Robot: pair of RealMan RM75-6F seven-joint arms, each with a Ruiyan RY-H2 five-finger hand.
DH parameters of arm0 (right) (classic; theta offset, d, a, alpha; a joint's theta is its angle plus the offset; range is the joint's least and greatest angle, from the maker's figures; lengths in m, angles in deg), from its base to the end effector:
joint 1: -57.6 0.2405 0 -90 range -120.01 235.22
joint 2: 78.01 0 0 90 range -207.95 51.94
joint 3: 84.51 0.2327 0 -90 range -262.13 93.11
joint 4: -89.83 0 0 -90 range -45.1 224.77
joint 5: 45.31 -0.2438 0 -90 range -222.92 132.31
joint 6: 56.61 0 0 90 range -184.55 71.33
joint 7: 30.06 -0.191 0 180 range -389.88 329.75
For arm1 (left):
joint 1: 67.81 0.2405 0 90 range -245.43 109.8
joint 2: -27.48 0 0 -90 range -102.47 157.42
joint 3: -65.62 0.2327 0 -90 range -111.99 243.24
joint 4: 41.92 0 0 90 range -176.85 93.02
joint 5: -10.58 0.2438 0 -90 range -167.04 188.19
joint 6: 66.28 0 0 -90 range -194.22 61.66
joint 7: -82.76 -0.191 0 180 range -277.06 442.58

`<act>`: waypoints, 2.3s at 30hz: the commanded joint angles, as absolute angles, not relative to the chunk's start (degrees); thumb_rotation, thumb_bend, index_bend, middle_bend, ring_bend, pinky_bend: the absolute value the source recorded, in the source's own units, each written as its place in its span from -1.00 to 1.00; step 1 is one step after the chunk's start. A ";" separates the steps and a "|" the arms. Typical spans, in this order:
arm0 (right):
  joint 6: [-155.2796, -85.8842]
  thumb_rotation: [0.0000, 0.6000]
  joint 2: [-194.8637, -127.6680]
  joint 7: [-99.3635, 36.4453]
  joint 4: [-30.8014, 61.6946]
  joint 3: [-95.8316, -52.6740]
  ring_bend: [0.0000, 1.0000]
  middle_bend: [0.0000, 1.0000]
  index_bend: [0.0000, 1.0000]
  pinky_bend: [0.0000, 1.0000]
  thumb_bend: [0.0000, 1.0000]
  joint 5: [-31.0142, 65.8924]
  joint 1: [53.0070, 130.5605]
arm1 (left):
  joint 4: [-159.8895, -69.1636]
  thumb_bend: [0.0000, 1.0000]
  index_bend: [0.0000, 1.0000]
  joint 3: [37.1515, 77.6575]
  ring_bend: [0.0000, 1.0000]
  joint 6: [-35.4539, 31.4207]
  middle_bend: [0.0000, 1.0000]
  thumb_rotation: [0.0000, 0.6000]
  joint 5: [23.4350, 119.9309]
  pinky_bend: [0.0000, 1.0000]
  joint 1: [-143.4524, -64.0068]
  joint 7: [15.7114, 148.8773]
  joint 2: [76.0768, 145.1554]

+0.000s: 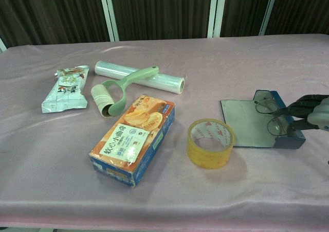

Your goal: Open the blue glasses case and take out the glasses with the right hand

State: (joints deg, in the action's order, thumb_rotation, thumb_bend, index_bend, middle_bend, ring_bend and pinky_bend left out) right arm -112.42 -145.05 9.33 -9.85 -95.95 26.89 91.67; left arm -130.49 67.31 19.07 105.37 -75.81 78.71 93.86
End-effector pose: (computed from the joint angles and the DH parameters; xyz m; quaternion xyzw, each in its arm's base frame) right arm -0.2474 -0.2605 -0.0204 0.8714 -0.2272 0.1144 0.4196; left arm -0.2824 0.2234 0.0871 -0.6795 -0.3255 -0.3799 0.5366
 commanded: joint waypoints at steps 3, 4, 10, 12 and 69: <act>-112.76 1.00 -143.53 8.80 -9.06 -96.42 -1.00 -1.00 -0.16 -1.00 -0.16 26.01 90.16 | -130.75 -0.19 -1.00 67.33 -1.00 18.69 -0.94 1.00 105.30 -1.00 -75.95 77.98 94.08; -112.83 1.00 -143.42 8.52 -8.68 -96.33 -1.00 -1.00 -0.16 -1.00 -0.16 25.92 89.92 | -130.74 -0.19 -1.00 67.33 -1.00 18.65 -0.94 1.00 105.29 -1.00 -75.96 77.88 94.13; -112.99 1.00 -143.38 7.00 -5.05 -94.77 -1.00 -1.00 -0.15 -1.00 -0.16 23.94 88.83 | -130.89 -0.19 -1.00 67.33 -1.00 18.31 -0.94 1.00 105.11 -1.00 -76.04 77.32 94.32; -112.81 1.00 -143.93 7.24 -3.36 -93.95 -1.00 -1.00 -0.15 -1.00 -0.16 22.49 88.68 | -130.89 -0.19 -1.00 67.33 -1.00 18.09 -0.94 1.00 104.98 -1.00 -76.10 77.19 94.37; -102.49 1.00 -160.55 -4.37 22.75 -80.55 -1.00 -0.98 0.13 -1.00 0.11 18.71 97.54 | -131.55 -0.18 -1.00 66.96 -1.00 17.41 -0.93 1.00 103.61 -1.00 -76.23 77.29 94.03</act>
